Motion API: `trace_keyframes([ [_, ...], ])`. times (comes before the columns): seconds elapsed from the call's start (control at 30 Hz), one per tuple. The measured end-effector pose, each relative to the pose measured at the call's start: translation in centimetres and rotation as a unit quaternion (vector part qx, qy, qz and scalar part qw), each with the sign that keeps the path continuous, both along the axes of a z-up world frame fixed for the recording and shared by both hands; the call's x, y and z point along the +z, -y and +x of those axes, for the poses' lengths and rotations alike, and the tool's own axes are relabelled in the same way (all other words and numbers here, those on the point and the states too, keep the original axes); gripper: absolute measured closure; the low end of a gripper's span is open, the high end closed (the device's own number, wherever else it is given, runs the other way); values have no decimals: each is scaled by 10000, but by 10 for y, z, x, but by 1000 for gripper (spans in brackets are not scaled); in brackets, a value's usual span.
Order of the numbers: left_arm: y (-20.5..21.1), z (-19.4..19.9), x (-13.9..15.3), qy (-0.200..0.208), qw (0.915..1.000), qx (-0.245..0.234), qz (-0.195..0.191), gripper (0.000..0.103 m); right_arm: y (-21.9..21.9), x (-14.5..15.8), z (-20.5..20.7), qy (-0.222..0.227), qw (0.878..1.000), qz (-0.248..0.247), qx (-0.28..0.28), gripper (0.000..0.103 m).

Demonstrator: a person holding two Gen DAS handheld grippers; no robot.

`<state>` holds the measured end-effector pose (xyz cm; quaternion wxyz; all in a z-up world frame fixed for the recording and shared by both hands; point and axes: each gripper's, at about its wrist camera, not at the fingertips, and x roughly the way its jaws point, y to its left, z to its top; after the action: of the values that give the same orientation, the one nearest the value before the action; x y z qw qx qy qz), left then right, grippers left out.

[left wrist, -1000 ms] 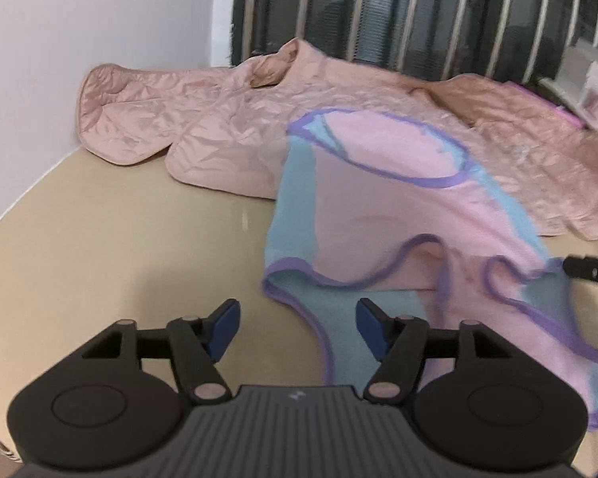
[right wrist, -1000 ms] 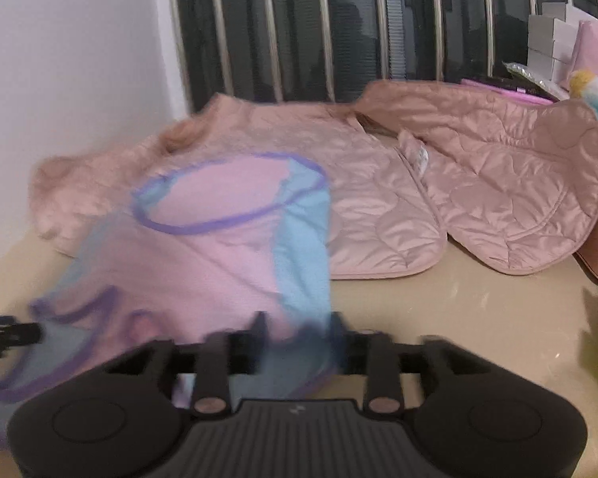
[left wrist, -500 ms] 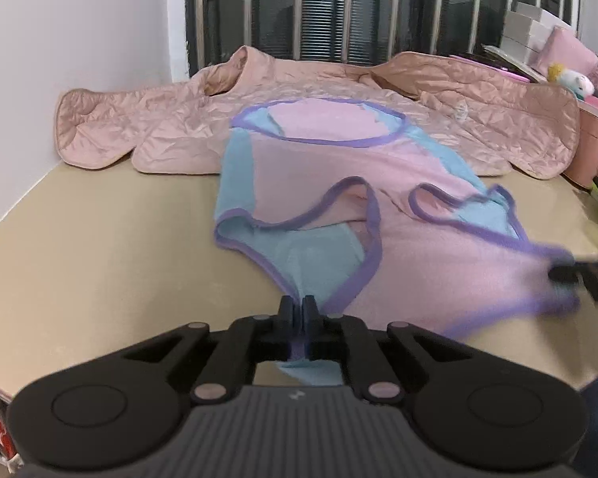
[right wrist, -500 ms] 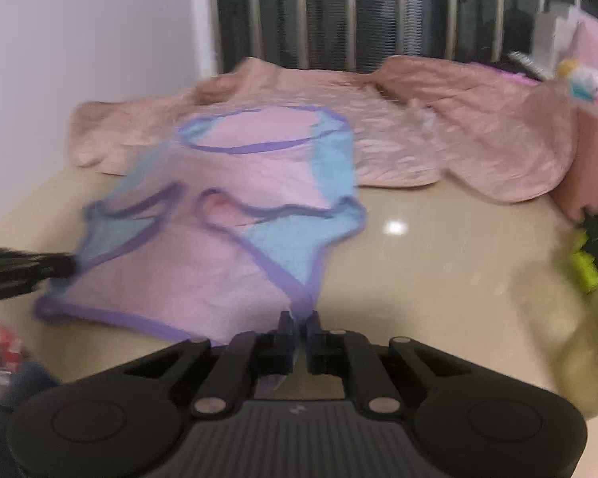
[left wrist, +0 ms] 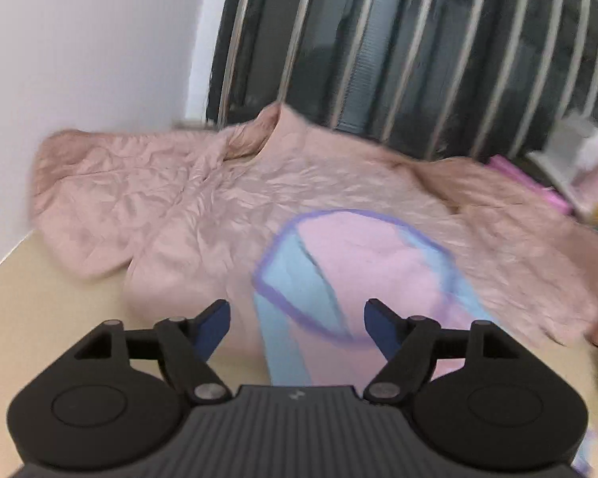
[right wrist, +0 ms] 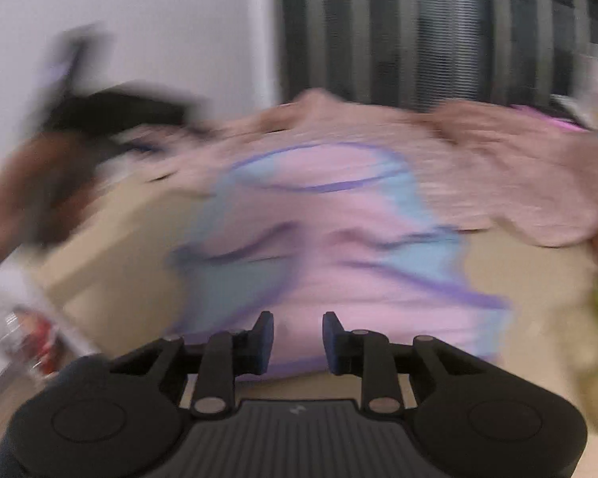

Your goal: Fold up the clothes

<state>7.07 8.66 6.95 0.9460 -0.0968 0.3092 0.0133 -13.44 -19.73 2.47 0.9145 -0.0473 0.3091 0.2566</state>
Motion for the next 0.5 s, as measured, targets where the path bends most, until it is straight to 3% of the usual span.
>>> trace_keyframes([
  [0.1, -6, 75, -22, -567, 9984, -69, 38, 28, -32, -10, -5, 138, 9992, -246, 269, 73],
  [0.17, -6, 108, -33, -850, 9962, -32, 198, 29, -38, -12, -5, 130, 9992, -256, 278, 62],
  [0.27, -1, 139, -46, -1134, 9925, -66, 442, 32, -38, -15, -3, 2, 9996, -128, 233, 61],
  [0.3, 0, 146, -49, -1191, 9914, -80, 530, 44, -36, -17, -2, -50, 9998, -75, 196, 61],
  [0.33, 1, 147, -50, -1166, 9911, -60, 643, 50, -34, -18, -1, -105, 9998, -6, 169, 61],
  [0.37, 1, 148, -51, -1140, 9906, -39, 756, 82, -32, -20, -1, -129, 9998, 52, 144, 64],
  [0.4, 1, 148, -52, -1111, 9904, -12, 826, 90, -30, -22, 0, -101, 9999, 56, 101, 67],
  [0.47, -9, 138, -49, -1021, 9927, 134, 630, 99, -26, -27, 1, -46, 10000, 64, 16, 99],
  [0.5, -16, 131, -47, -971, 9936, 221, 539, 102, -23, -28, 1, -33, 10000, 76, -12, 101],
])
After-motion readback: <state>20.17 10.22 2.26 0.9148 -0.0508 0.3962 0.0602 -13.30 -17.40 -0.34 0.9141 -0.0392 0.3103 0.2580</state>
